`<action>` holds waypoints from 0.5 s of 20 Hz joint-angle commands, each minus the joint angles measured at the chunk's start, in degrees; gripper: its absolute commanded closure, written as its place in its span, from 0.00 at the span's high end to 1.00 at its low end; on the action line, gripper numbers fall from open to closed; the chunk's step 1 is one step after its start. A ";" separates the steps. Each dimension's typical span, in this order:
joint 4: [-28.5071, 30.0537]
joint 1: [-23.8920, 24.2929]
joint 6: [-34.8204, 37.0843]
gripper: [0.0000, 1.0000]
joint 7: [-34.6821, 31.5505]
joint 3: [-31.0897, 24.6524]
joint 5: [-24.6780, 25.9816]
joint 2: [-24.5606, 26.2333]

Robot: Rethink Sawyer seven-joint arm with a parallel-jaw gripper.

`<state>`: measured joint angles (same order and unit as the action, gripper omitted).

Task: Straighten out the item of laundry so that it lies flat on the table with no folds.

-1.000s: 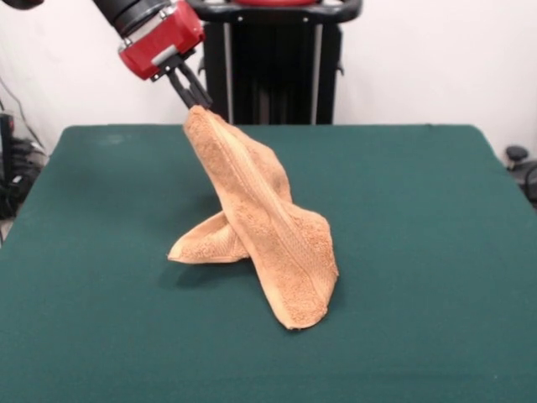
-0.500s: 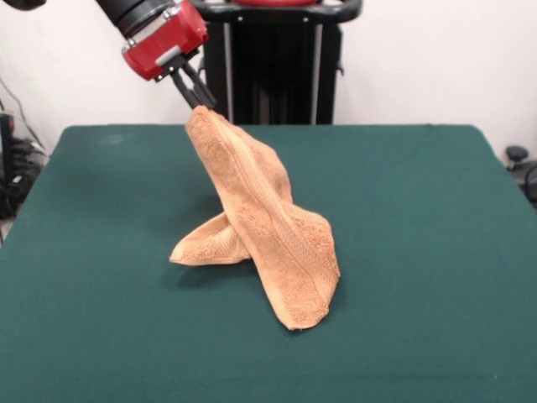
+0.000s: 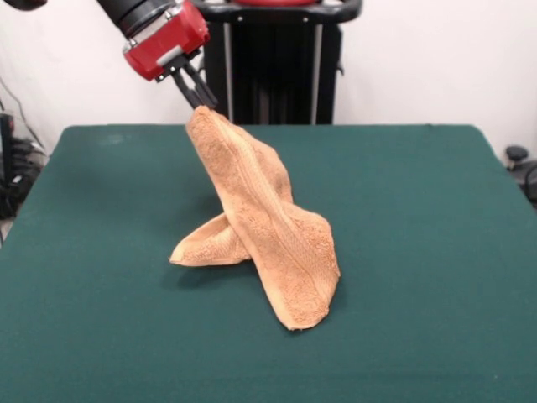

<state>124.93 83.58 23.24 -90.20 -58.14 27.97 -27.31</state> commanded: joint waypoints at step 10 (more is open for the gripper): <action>-2.67 -4.26 -1.89 0.00 -1.61 -1.43 -0.19 2.48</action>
<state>124.93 83.58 23.24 -90.20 -58.14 27.97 -27.31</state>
